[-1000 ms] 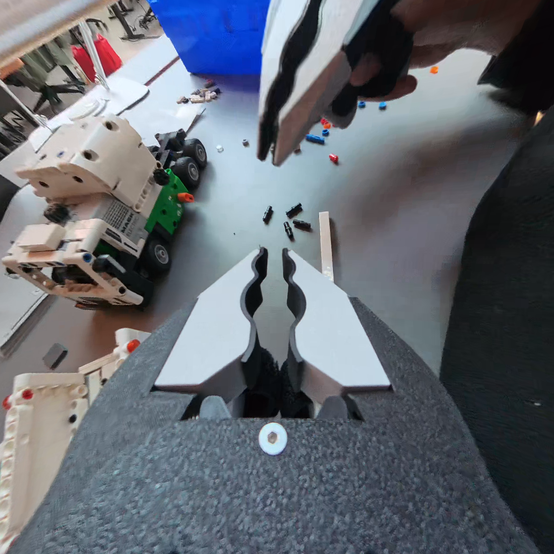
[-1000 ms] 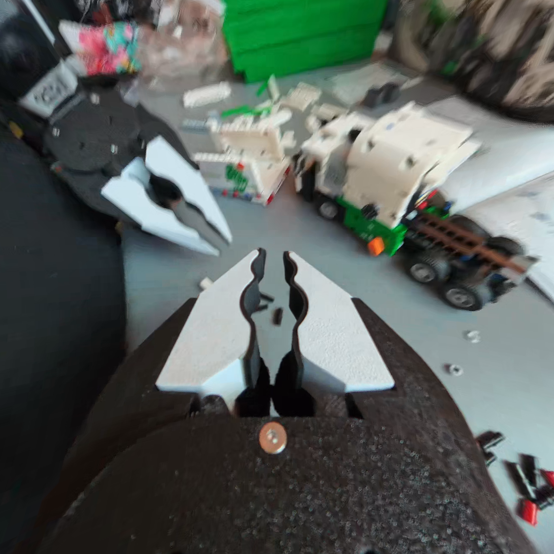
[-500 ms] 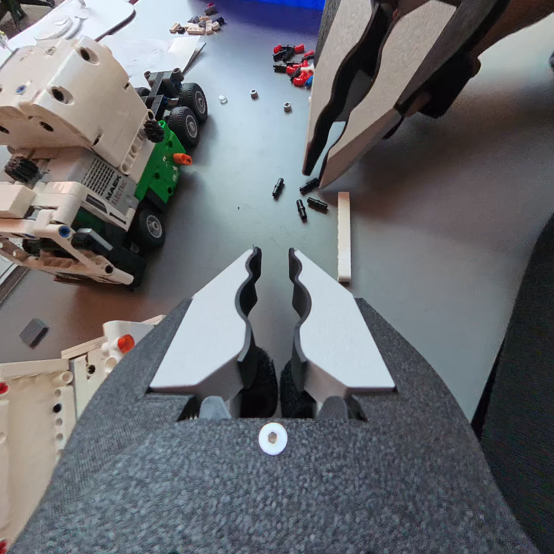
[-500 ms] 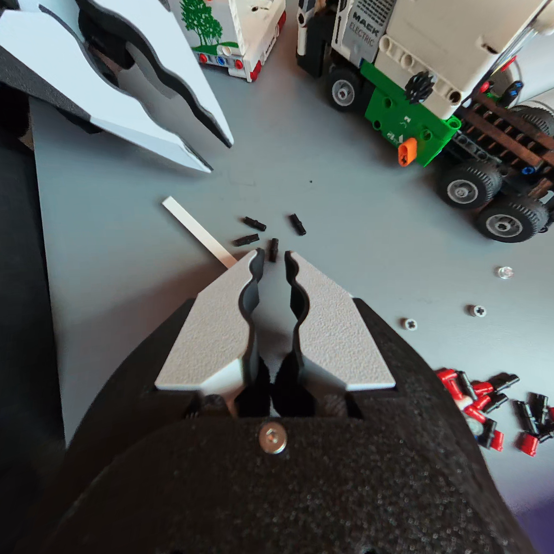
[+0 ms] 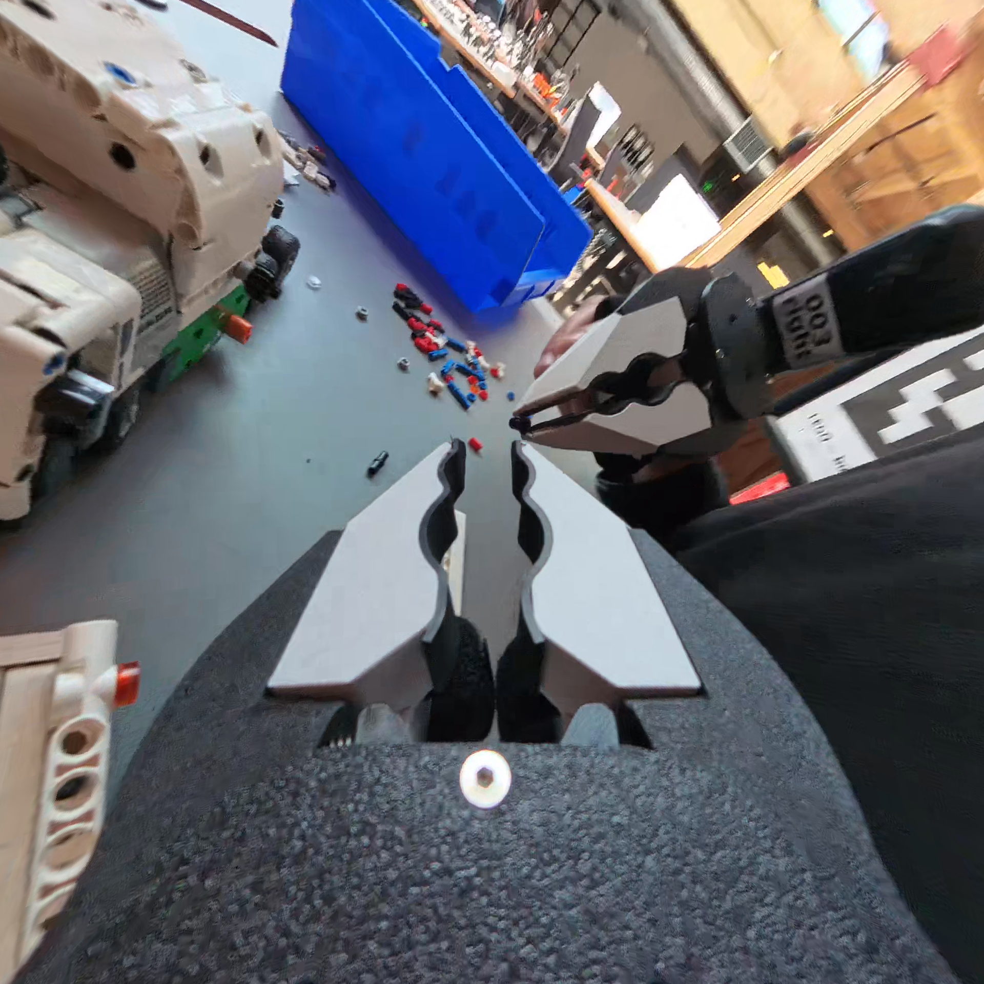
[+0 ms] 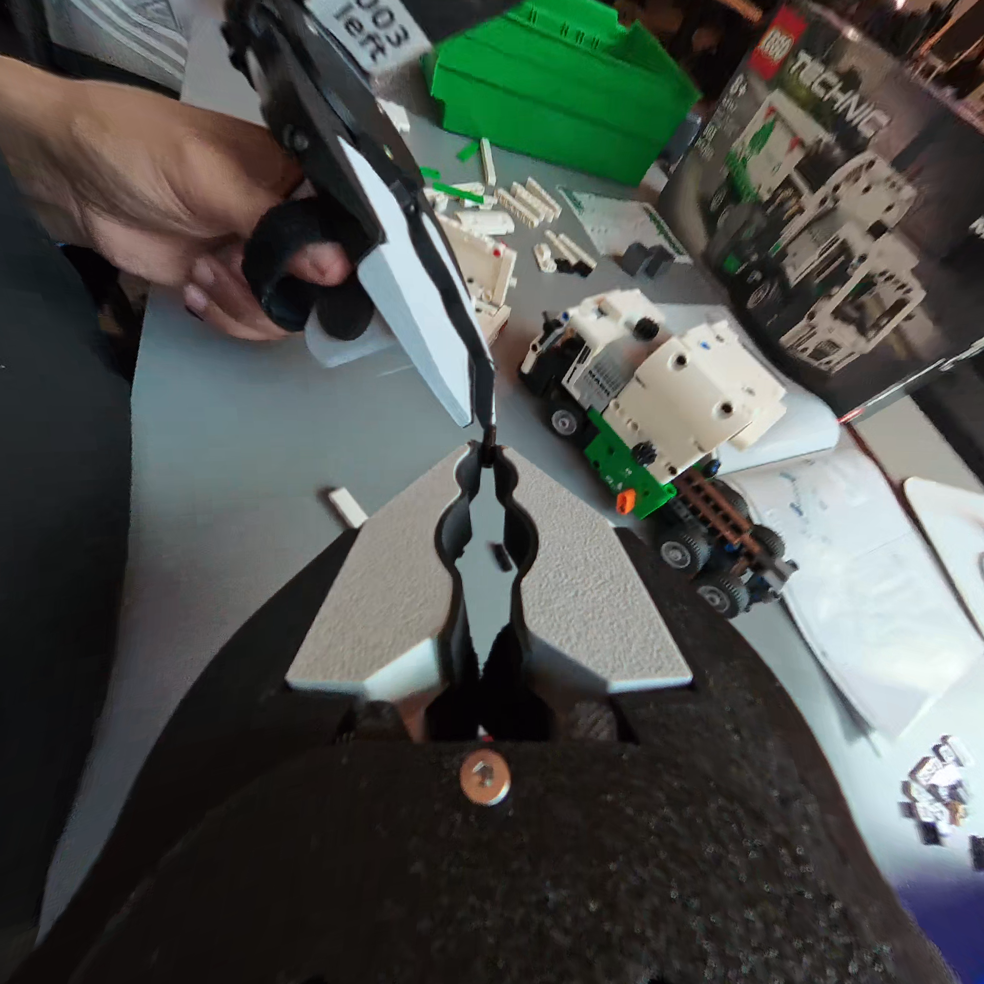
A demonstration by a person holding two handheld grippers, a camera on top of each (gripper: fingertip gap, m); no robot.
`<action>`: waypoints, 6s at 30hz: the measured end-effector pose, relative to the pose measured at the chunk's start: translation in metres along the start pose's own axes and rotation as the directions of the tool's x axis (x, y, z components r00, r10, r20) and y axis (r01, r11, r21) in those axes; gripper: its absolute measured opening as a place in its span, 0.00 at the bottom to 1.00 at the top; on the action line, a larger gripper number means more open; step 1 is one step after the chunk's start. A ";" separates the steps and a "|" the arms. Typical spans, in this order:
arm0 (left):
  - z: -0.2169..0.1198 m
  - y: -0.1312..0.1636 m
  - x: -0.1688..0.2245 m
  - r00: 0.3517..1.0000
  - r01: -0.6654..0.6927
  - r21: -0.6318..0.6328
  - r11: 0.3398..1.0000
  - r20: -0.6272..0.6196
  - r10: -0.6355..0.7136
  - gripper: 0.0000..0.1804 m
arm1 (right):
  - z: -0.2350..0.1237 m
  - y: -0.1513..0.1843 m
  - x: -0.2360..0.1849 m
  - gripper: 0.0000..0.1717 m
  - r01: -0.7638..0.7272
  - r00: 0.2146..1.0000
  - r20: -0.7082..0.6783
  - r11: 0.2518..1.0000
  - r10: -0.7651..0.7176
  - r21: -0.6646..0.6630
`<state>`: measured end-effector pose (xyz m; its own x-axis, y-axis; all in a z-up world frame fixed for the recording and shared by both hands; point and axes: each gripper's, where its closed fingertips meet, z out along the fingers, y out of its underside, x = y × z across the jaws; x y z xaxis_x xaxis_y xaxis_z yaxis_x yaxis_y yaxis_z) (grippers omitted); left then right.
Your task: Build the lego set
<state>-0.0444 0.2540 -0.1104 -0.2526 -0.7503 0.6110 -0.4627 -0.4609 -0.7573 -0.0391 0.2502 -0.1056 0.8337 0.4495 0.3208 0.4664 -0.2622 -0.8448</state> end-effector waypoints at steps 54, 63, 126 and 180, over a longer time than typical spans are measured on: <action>-0.027 -0.029 0.050 0.703 0.477 -0.033 0.878 -0.585 -0.405 0.01 | -0.013 -0.057 -0.009 0.02 0.059 0.997 -0.074 0.918 -0.033 0.391; -0.025 -0.028 0.049 0.707 0.477 -0.030 0.878 -0.580 -0.404 0.01 | -0.012 -0.055 -0.009 0.02 0.082 0.994 -0.094 0.919 -0.049 0.387; -0.182 0.034 -0.114 0.847 -0.249 -0.186 0.950 0.434 0.307 0.23 | 0.052 -0.106 -0.007 0.02 -0.025 0.976 0.210 0.944 -0.048 0.328; -0.133 0.002 -0.096 0.611 -0.655 -0.231 0.719 0.397 0.685 0.05 | 0.157 -0.069 -0.033 0.02 0.539 0.758 0.615 0.738 -0.215 -0.406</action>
<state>-0.1338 0.3880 -0.1402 -0.1337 -0.9623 -0.2370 -0.3637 0.2701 -0.8915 -0.1448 0.3875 -0.1249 0.3498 0.9228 0.1614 0.9136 -0.2979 -0.2766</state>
